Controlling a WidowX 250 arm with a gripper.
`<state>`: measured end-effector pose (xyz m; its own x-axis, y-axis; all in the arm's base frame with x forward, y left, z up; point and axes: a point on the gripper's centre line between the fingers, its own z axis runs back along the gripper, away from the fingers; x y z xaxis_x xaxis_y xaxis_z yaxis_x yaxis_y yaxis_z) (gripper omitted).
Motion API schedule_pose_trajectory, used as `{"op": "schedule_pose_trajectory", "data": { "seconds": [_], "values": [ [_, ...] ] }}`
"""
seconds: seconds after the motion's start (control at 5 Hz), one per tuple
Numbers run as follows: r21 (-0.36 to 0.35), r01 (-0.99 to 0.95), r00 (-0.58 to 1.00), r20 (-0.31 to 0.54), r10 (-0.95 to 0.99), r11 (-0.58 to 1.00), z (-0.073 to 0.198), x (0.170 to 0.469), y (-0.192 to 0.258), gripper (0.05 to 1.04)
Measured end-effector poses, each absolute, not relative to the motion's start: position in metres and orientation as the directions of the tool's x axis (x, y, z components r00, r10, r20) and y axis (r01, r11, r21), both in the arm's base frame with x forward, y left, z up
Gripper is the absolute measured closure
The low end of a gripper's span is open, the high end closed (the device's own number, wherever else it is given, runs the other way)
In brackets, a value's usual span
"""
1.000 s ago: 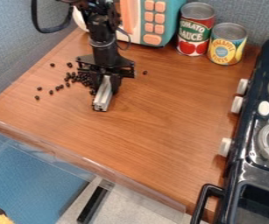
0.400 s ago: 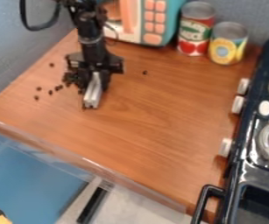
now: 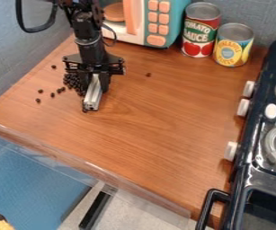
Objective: Sweep into pile
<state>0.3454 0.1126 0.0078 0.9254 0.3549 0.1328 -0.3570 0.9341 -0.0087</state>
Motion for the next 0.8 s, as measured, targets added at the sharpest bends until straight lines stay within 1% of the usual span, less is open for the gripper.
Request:
{"op": "schedule_pose_trajectory", "data": {
  "seconds": [0.2,0.4,0.6,0.8],
  "values": [
    [-0.039,-0.349,0.929,0.118,0.351,0.936,0.01,0.343,0.108,0.698],
    [-0.074,-0.349,0.927,0.115,0.356,0.934,0.019,0.34,0.101,0.698],
    [-0.089,-0.335,0.926,0.153,0.345,0.938,0.034,0.343,0.093,0.698],
    [-0.106,-0.307,0.933,0.161,0.321,0.946,0.04,0.343,0.08,0.698]
  ]
}}
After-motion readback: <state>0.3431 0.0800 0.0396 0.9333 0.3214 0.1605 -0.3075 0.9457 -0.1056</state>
